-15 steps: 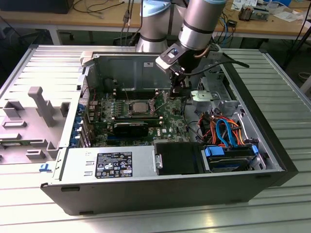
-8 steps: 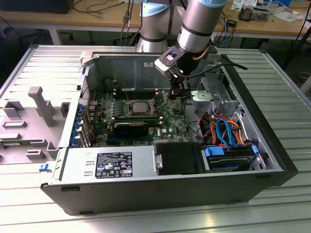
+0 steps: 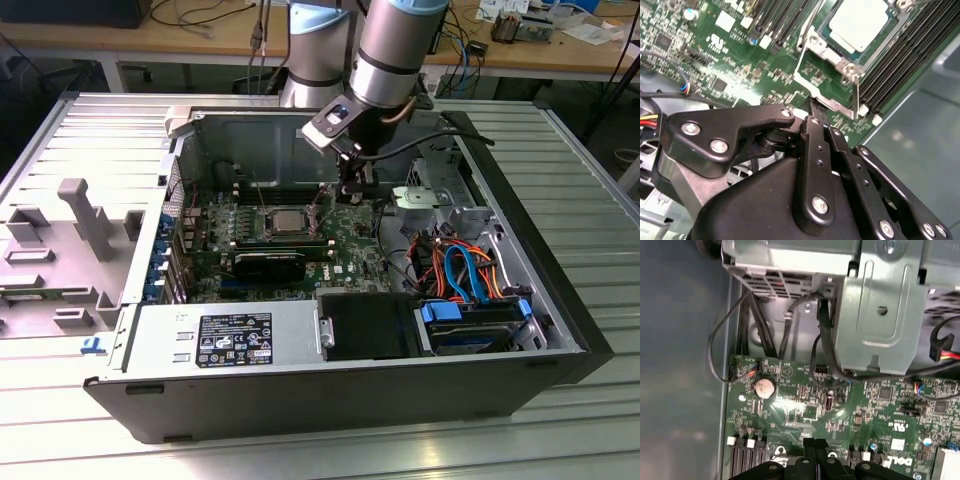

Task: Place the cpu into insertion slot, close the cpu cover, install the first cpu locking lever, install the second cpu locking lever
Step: 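Close the cpu cover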

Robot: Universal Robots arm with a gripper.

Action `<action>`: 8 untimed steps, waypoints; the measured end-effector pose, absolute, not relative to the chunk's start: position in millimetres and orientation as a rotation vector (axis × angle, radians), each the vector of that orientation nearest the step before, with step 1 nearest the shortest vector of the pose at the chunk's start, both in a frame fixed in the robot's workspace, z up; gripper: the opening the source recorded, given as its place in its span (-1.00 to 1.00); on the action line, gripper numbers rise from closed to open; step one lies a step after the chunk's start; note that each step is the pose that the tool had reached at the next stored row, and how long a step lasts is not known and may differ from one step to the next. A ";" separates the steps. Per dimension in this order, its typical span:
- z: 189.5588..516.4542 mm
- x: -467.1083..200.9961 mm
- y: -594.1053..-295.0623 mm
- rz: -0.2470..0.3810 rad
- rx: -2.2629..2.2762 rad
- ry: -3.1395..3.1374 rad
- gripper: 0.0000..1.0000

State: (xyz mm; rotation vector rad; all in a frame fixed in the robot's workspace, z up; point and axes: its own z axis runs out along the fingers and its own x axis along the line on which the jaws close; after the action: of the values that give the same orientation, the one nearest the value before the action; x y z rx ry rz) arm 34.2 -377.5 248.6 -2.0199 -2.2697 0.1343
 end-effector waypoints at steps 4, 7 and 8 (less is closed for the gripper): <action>248.6 15.0 -377.6 0.120 -2.026 -2.276 -0.79; 248.6 2.9 -377.6 0.109 -2.030 -2.281 -0.79; 248.6 1.2 -377.5 0.107 -2.030 -2.282 -0.79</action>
State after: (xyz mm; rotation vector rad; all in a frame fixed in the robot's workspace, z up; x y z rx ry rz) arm 1.2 -377.5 248.6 -2.0303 -2.2818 0.1067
